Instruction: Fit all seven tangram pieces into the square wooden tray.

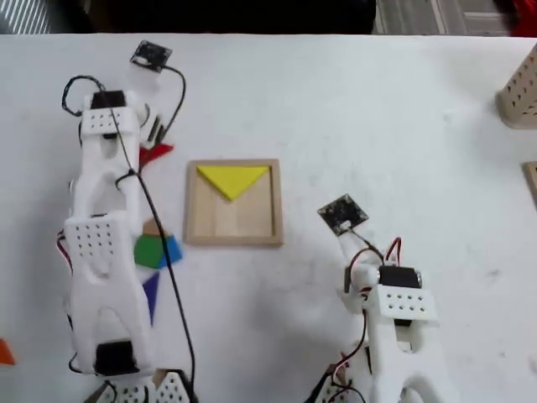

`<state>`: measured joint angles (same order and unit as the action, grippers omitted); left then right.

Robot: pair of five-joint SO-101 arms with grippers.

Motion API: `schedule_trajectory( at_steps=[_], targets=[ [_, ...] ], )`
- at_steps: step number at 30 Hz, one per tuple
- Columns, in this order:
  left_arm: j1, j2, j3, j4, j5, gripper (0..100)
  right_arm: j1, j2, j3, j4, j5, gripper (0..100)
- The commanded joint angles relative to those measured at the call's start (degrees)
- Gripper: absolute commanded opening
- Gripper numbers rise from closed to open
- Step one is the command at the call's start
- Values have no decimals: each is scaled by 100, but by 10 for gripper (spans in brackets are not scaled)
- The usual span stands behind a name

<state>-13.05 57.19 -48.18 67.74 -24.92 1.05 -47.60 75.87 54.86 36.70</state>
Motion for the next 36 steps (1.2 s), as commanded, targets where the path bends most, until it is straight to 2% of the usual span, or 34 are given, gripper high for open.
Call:
schedule_trajectory(
  at_steps=[1, 4, 9, 11, 15, 20, 29, 32, 36],
  targets=[
    [-75, 593, -791, 18, -35, 158, -57, -31, -35, -40, 53, 18],
    [-189, 866, -1345, 738, -35, 158, -57, -31, -35, -40, 53, 18],
    [-259, 848, -2585, 2866, -79, 158, -57, -31, -35, -40, 53, 18],
    [-242, 866, -3086, 3560, -343, 155, -57, -31, -35, -40, 53, 18],
    [-356, 822, -2945, 3490, -141, 76, -57, -31, -35, -40, 53, 18],
    [-347, 523, -1820, 3499, -141, 69, -57, -31, -35, -40, 53, 18],
    [-338, -2308, 1002, 3429, -132, 69, -57, -31, -35, -40, 53, 18],
    [-338, -3257, 1987, 3042, -132, 69, -57, -31, -35, -40, 53, 18],
    [-365, -4145, 3191, 1934, -9, 108, -57, -31, -35, -40, 53, 18]
  ],
)
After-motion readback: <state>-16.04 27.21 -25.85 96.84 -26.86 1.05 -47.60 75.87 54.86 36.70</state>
